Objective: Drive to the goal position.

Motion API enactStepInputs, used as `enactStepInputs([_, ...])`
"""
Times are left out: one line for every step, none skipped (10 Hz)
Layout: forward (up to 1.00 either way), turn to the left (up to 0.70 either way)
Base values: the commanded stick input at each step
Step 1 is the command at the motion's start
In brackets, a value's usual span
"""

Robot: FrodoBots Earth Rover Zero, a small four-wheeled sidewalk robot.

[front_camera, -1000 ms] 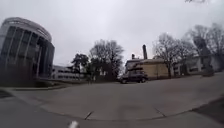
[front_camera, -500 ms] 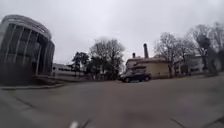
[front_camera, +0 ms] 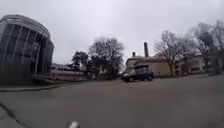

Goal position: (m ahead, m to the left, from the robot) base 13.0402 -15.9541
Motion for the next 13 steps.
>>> enactStepInputs([1.00,0.34])
enactStepInputs([1.00,0.41])
enactStepInputs([1.00,0.27])
enactStepInputs([1.00,0.04])
enactStepInputs([1.00,0.01])
enactStepInputs([1.00,0.01])
enactStepInputs([1.00,0.01])
enactStepInputs([1.00,0.01])
enactStepInputs([1.00,0.01])
enactStepInputs([1.00,0.01])
enactStepInputs([1.00,0.01])
enactStepInputs([1.00,0.01])
enactStepInputs([1.00,0.01])
